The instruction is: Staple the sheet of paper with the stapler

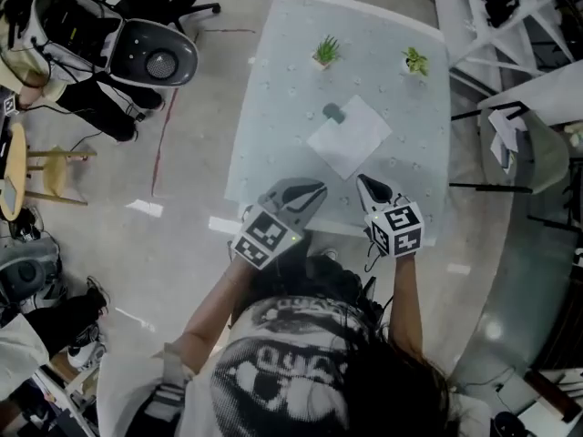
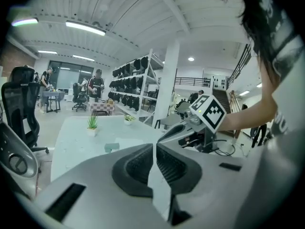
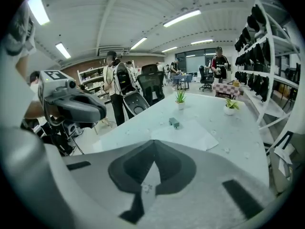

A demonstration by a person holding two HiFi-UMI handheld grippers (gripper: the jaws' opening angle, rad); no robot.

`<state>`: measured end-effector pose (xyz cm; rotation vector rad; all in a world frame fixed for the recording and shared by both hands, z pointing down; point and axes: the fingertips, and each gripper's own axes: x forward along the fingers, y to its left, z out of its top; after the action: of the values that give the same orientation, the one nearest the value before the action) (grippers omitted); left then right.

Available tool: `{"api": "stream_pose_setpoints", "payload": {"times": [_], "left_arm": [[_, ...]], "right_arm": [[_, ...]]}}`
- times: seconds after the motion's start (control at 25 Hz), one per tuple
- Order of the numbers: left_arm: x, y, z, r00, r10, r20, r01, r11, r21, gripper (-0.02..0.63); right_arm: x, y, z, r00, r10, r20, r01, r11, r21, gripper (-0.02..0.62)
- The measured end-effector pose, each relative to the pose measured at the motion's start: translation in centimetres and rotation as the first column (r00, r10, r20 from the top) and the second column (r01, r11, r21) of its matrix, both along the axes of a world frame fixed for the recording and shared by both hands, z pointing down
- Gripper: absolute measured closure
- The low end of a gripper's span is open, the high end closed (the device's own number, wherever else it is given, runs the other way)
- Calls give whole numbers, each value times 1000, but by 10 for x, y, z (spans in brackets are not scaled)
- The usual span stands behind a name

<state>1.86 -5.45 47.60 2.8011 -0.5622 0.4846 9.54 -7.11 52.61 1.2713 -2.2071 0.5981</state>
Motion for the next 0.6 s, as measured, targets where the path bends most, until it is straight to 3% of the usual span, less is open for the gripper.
{"api": "stream_pose_setpoints", "payload": {"times": [0.6], "left_arm": [[58, 123, -24, 998, 65, 8, -65, 997, 48, 586]], "right_arm": [[28, 138, -46, 994, 65, 83, -77, 986, 147, 598]]}}
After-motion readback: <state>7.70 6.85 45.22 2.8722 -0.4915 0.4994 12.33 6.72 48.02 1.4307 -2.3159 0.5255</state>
